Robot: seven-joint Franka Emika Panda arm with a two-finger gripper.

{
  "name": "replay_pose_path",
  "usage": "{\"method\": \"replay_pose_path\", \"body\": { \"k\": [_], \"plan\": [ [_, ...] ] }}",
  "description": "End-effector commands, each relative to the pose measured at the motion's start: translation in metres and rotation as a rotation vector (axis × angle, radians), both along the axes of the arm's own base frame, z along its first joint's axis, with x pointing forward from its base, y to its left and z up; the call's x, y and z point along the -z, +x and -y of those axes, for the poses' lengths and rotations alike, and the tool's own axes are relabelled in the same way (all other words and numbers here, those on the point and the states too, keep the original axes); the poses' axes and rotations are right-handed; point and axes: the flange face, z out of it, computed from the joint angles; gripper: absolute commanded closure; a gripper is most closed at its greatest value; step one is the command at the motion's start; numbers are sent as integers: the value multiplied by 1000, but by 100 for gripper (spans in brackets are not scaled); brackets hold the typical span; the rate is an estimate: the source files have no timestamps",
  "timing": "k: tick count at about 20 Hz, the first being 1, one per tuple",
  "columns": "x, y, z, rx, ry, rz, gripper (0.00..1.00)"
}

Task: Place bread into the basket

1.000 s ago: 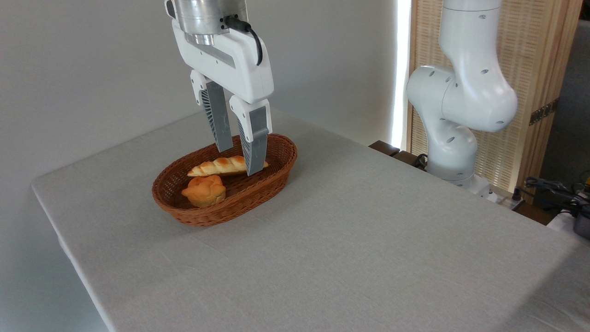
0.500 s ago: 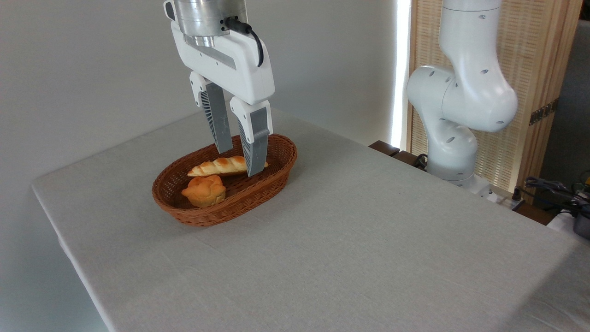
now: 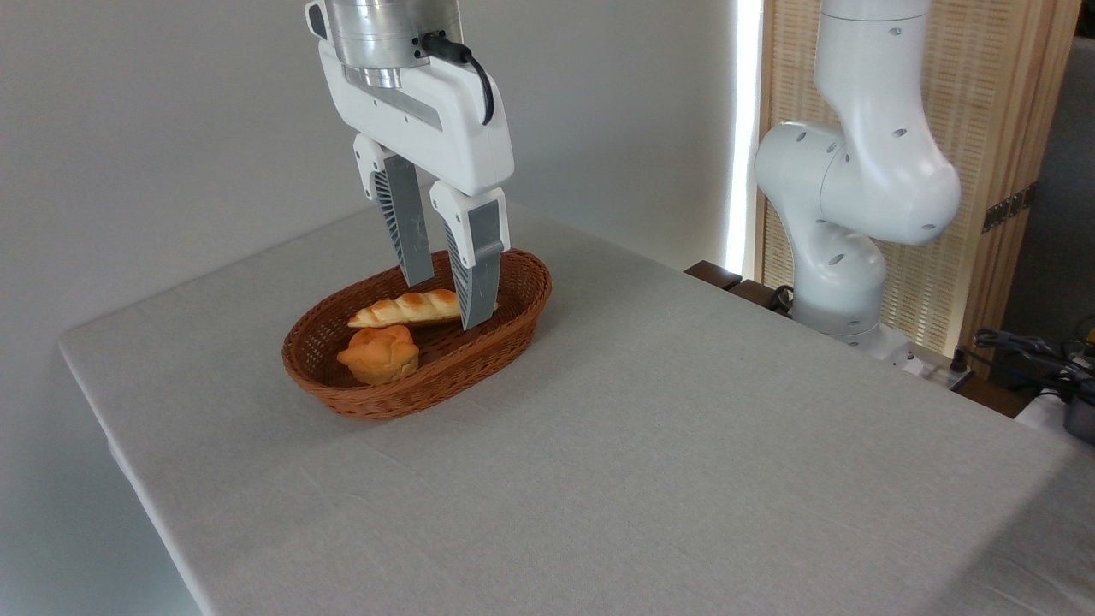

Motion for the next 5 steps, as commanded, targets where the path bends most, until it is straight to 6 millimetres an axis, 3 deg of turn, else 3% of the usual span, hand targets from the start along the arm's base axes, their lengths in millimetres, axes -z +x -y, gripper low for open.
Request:
{"method": "replay_pose_path", "body": {
  "k": [1, 5],
  "plan": [
    [-3, 2, -2, 4, 14, -15, 0],
    [-3, 2, -3, 3, 12, -15, 0]
  ]
}}
